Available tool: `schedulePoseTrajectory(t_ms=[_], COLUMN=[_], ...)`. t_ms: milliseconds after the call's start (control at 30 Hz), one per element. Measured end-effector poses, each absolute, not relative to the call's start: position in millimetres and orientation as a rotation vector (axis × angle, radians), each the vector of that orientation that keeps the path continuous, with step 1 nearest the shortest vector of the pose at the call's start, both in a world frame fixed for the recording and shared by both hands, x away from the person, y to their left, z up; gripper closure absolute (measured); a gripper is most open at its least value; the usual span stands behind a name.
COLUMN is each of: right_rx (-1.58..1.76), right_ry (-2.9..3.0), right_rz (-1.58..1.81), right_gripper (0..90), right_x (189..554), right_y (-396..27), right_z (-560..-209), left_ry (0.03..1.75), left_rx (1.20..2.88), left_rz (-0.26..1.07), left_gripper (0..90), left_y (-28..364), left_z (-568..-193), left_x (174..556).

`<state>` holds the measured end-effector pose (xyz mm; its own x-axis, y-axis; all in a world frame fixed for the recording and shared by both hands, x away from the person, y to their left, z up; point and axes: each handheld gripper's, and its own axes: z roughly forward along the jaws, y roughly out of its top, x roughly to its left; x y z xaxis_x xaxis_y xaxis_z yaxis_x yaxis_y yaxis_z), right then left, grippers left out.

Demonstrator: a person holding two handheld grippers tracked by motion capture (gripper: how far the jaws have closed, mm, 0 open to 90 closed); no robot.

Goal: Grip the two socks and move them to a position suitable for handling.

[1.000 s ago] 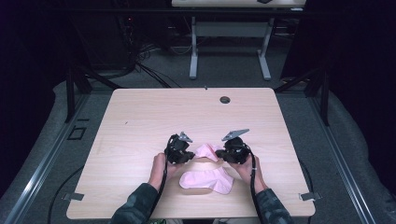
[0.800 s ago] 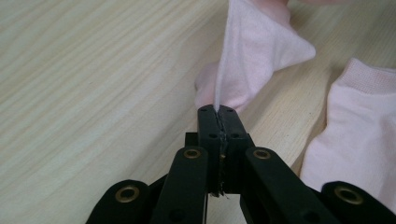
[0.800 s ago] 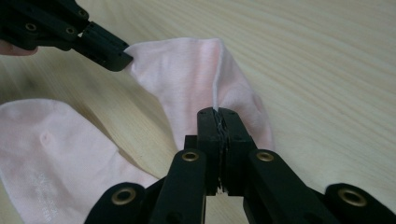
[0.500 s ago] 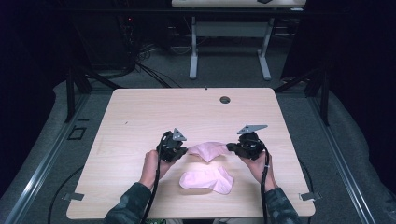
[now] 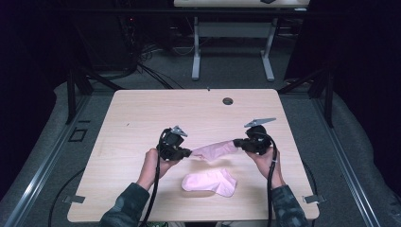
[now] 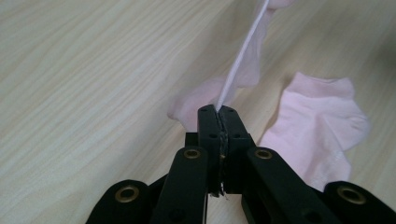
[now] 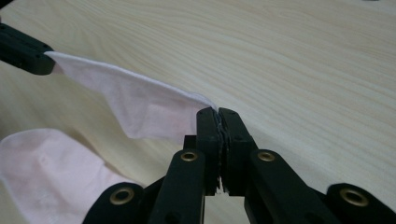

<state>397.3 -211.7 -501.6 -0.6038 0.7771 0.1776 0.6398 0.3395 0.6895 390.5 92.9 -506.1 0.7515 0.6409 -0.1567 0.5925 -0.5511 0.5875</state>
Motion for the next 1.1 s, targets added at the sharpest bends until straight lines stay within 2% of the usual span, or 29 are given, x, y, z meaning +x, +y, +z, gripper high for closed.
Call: schedulePoseTrajectory(t_ms=[67,100,133,200,300,400,433,533,733,933,1100], right_rx=[1.320,1.338,1.353,1.389,1.384,1.376,1.375,1.360,1.383,1.397,1.435], right_ry=[2.434,2.432,2.427,2.411,2.382,2.391,2.395,2.454,2.487,2.511,2.551], right_rz=[1.066,1.020,0.992,0.993,1.044,1.072,1.094,1.142,1.106,1.069,1.046], right_gripper=[83.0,76.1,75.1,67.1,62.7,59.7,58.3,57.0,58.5,59.7,58.1], right_x=[413.6,421.3,427.9,434.3,427.1,415.1,409.6,396.6,385.8,375.3,377.2], right_y=[-206.1,-203.1,-201.6,-201.4,-205.0,-207.6,-207.1,-198.9,-188.5,-184.9,-178.2], right_z=[-513.3,-519.7,-525.8,-532.2,-528.4,-523.6,-522.4,-524.7,-538.7,-543.3,-550.7], left_ry=[0.955,0.978,0.990,1.019,1.016,1.025,1.010,1.000,1.022,1.109,1.094], left_rx=[2.328,2.349,2.361,2.361,2.369,2.331,2.312,2.305,2.359,2.295,2.249], left_rz=[0.101,0.109,0.117,0.139,0.164,0.092,0.067,0.021,0.040,-0.075,-0.159], left_gripper=[86.6,78.3,74.2,61.4,50.3,46.6,46.9,57.7,88.0,88.5,88.5], left_y=[92.0,91.6,91.2,91.8,93.2,96.1,96.7,95.0,84.2,81.6,73.7], left_z=[-514.6,-518.1,-520.5,-522.2,-522.7,-525.4,-526.6,-530.5,-540.0,-556.6,-560.2], left_x=[398.8,403.4,406.8,411.6,416.7,422.5,423.7,424.9,421.4,417.7,409.2])
